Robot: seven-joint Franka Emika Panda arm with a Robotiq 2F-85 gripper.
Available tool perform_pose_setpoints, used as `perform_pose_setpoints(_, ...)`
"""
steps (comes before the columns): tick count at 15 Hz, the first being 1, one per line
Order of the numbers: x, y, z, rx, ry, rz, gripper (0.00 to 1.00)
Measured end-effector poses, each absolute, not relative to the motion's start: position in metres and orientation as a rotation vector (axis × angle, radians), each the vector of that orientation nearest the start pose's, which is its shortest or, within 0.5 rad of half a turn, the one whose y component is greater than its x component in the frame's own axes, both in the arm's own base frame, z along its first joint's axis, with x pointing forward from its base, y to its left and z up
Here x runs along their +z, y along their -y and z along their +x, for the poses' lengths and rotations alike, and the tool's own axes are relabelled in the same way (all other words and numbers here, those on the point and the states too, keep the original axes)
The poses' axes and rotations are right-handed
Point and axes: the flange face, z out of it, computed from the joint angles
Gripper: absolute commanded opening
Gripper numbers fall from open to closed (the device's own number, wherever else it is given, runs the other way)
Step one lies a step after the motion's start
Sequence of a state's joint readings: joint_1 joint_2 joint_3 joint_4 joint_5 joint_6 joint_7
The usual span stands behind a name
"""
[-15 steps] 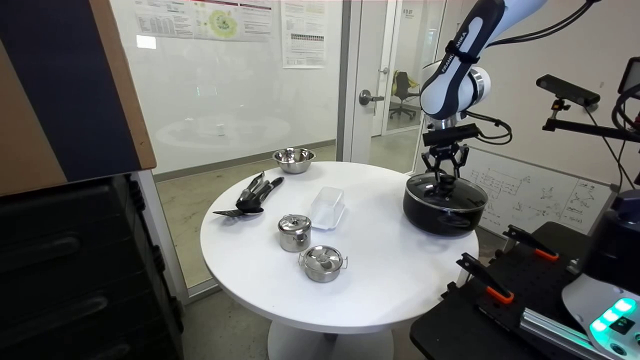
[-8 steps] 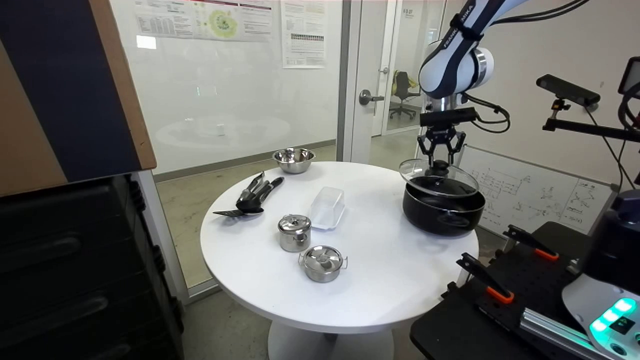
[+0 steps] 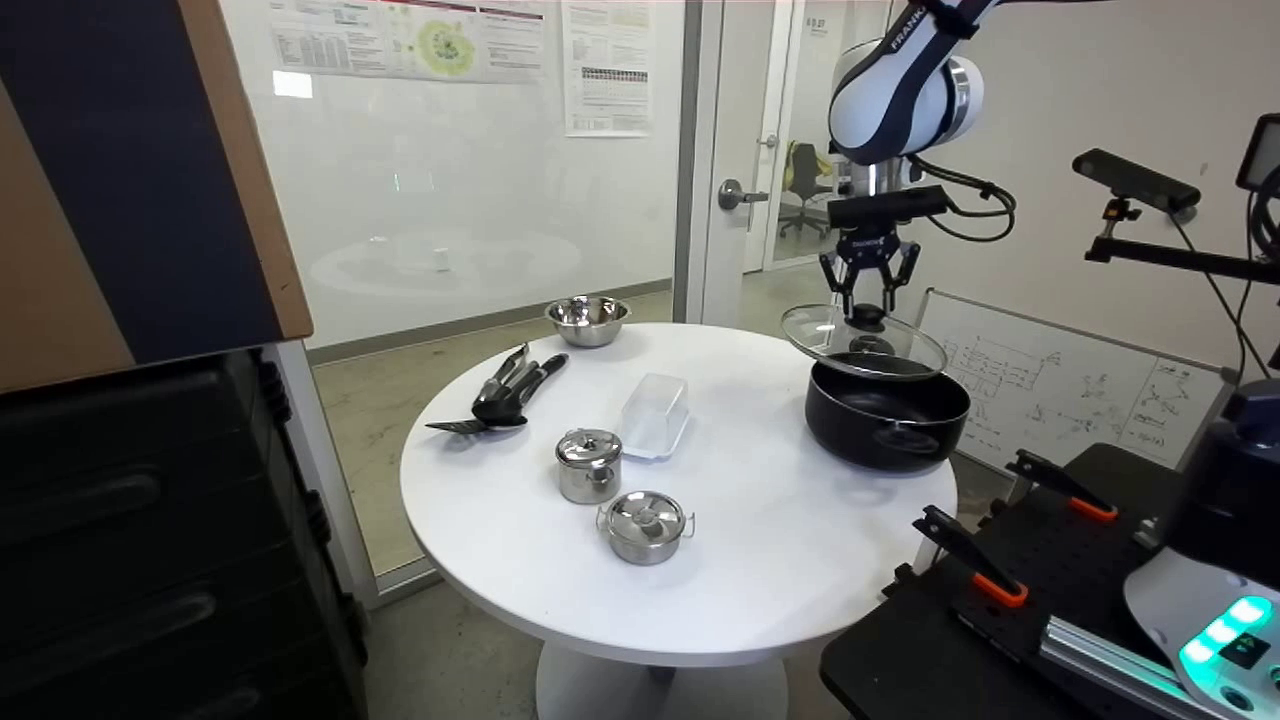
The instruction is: Uncover the black pot and put the lid on the table
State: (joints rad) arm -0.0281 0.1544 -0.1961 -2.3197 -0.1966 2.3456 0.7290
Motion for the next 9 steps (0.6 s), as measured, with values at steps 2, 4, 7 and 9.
perform_pose_setpoints(2,0.259,0.096,0.492,0.162,-1.251,-3.094,0.24)
perform_pose_setpoints(4,0.252,0.073,0.492,0.182,-1.200,-3.127,0.24)
perform_pose_setpoints(7,0.240,0.040,0.487,0.215,-1.118,-3.178,0.24)
perform_pose_setpoints(9,0.231,0.018,0.482,0.237,-1.064,-3.211,0.24)
